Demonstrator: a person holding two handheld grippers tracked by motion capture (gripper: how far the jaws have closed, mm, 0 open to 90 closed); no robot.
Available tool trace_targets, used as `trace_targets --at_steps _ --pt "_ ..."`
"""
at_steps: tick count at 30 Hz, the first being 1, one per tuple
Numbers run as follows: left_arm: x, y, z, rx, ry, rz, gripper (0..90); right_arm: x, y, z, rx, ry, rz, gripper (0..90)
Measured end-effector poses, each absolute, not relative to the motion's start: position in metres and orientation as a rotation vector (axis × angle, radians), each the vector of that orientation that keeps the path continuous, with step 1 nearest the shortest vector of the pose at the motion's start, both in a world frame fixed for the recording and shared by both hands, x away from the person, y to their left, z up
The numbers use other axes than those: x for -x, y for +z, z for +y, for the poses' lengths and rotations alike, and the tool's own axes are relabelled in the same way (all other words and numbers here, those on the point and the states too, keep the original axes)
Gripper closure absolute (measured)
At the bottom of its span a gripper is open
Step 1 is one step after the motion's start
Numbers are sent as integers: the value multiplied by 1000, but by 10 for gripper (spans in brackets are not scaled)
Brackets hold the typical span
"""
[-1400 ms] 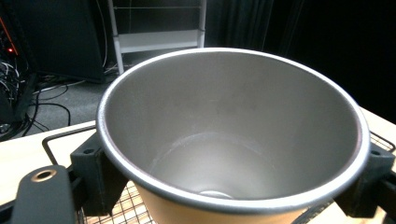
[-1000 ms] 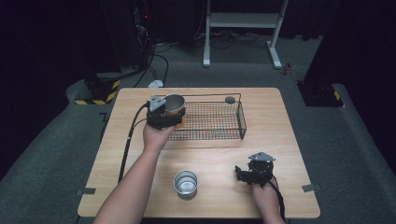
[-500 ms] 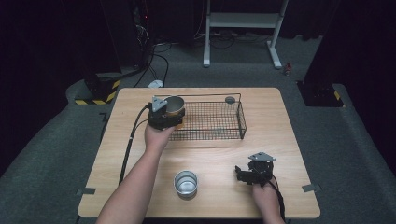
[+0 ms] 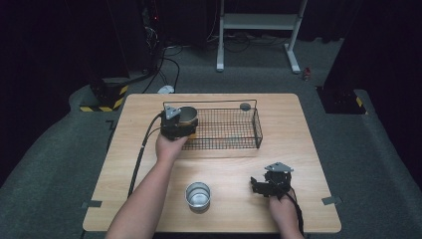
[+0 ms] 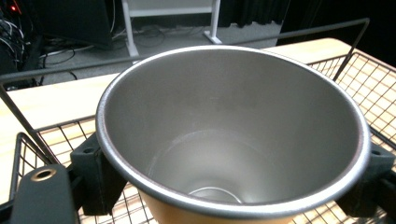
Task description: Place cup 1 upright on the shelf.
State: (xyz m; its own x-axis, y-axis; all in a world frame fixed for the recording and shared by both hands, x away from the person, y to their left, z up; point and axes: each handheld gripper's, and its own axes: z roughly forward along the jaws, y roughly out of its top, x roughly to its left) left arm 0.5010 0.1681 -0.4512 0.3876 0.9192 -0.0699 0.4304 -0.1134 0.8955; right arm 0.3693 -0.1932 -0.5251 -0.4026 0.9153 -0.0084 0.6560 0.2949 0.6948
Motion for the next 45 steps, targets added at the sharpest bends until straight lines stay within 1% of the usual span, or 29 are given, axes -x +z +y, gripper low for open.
trace_targets --at_steps 5,15,31,37,45 --pt "-503 -458 164 -1754 647 1222 145 -369 -525 -193 -1407 868 2163 84" --pt "-504 -464 161 -1772 639 1234 145 -370 -525 -193 -1399 866 2167 84" --pt "-505 -472 155 -1779 668 1215 145 -369 -525 -193 -1409 868 2161 85" --pt "-506 -476 155 -1806 709 1203 144 -369 -525 -193 -1409 867 2162 85" --pt "-506 -474 157 -1850 684 1226 142 -369 -525 -193 -1409 868 2161 85"
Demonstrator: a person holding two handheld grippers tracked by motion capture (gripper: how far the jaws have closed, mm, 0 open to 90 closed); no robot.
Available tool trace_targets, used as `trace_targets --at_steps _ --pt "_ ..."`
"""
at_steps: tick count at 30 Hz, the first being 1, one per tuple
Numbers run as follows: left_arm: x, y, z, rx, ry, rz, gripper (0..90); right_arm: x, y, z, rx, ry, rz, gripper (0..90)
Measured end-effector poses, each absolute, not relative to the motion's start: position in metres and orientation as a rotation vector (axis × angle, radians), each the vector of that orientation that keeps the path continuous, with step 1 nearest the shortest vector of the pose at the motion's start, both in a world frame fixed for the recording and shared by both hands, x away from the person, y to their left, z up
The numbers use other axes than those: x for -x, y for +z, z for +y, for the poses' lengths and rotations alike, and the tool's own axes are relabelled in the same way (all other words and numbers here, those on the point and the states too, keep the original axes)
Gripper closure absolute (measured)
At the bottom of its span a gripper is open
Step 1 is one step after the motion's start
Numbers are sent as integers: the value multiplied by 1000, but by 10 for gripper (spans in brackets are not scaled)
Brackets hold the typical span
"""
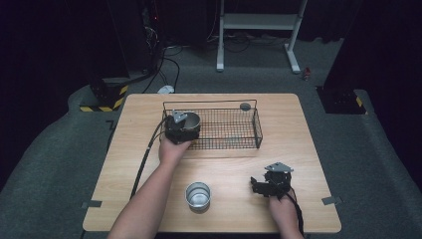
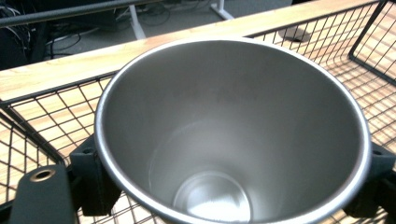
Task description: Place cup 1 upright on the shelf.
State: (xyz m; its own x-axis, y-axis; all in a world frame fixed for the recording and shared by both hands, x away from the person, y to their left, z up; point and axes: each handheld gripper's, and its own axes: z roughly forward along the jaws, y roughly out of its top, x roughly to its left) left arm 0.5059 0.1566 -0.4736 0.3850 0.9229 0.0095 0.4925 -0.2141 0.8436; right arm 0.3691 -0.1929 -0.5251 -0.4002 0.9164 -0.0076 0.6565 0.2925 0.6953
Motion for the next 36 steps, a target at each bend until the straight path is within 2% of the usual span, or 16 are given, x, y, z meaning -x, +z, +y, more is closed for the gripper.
trace_targets --at_steps 9,15,36 --pt "-509 -466 157 -1907 660 1258 135 -369 -525 -193 -1410 867 2162 85" --pt "-511 -461 160 -1906 661 1304 6 -369 -525 -193 -1410 868 2162 85" --pt "-490 -446 172 -1887 645 1310 5 -369 -525 -193 -1409 867 2161 85"
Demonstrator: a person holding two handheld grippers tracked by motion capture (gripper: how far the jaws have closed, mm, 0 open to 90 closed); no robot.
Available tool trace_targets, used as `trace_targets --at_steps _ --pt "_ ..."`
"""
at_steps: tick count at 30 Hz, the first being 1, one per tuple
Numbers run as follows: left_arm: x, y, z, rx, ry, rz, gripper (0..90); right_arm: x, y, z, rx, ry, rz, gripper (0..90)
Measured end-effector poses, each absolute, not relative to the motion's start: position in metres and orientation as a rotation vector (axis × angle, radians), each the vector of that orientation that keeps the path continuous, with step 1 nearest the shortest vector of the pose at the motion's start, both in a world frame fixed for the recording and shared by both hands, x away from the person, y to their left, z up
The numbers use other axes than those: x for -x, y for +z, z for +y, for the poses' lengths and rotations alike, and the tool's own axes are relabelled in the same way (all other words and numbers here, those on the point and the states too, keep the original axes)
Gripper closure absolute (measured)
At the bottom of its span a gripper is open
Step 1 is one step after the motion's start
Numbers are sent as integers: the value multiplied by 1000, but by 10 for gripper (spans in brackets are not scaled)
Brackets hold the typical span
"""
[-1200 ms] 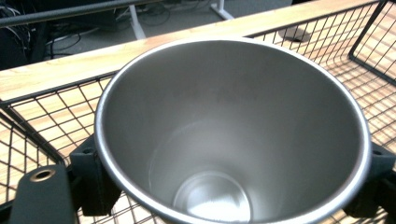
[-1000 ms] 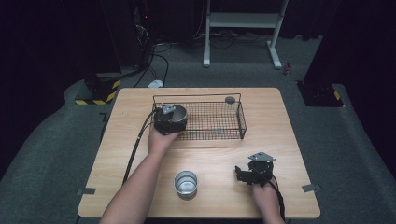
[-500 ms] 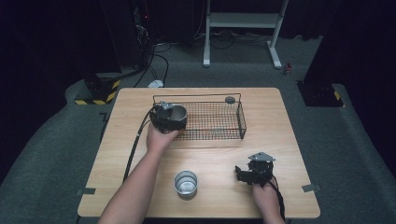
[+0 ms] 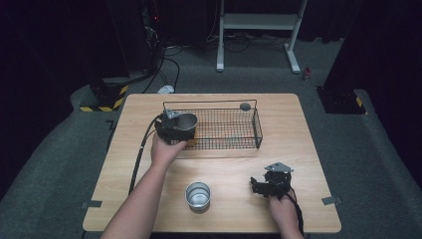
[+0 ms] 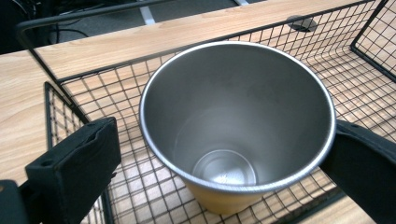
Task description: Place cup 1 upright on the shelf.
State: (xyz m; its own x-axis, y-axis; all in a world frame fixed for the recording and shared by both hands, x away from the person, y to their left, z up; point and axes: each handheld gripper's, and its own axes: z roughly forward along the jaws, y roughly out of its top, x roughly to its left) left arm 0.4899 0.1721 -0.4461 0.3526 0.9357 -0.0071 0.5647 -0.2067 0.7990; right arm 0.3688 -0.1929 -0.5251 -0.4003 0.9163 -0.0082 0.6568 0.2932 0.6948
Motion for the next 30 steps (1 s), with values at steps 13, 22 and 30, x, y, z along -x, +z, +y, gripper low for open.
trace_targets --at_steps 13,22,30 --pt "-472 -443 181 -1842 613 1267 5 -369 -525 -193 -1409 867 2161 85" --pt "-461 -434 180 -1829 614 1224 5 -369 -525 -193 -1409 867 2161 85" --pt "-454 -433 183 -1831 601 1203 5 -369 -525 -193 -1409 867 2162 85"
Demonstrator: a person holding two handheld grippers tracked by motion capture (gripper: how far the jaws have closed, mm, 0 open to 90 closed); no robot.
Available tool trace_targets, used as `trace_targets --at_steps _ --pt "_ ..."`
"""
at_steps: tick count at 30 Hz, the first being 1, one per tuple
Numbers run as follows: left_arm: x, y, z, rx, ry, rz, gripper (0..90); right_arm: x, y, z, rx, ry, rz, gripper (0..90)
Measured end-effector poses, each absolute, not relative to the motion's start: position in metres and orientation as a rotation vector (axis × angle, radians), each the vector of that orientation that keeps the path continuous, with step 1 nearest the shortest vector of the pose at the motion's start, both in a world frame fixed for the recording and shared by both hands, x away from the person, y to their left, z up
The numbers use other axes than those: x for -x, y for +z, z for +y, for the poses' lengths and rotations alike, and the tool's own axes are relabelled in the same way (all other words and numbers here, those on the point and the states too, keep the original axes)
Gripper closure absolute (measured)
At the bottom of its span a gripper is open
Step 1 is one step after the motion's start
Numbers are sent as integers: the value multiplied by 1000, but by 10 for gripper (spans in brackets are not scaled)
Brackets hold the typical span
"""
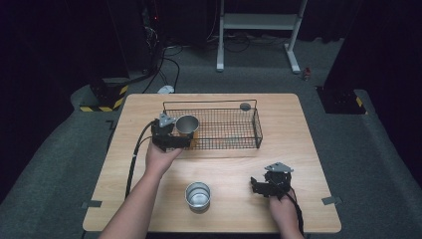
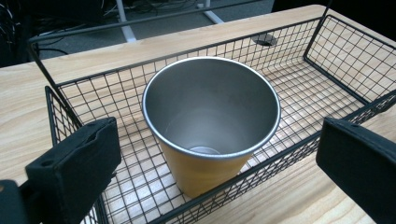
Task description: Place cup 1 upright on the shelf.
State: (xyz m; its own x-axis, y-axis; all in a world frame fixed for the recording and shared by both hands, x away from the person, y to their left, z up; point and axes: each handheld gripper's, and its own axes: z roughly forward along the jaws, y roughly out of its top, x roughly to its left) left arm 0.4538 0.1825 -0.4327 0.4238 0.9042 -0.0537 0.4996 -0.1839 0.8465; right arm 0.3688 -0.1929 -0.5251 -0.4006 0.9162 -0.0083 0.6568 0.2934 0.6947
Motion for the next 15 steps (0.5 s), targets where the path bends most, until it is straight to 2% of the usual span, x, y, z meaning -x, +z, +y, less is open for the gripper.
trace_targets --at_steps 15 --pt "-427 -438 209 -1832 597 1209 7 -369 -525 -193 -1409 867 2161 85"
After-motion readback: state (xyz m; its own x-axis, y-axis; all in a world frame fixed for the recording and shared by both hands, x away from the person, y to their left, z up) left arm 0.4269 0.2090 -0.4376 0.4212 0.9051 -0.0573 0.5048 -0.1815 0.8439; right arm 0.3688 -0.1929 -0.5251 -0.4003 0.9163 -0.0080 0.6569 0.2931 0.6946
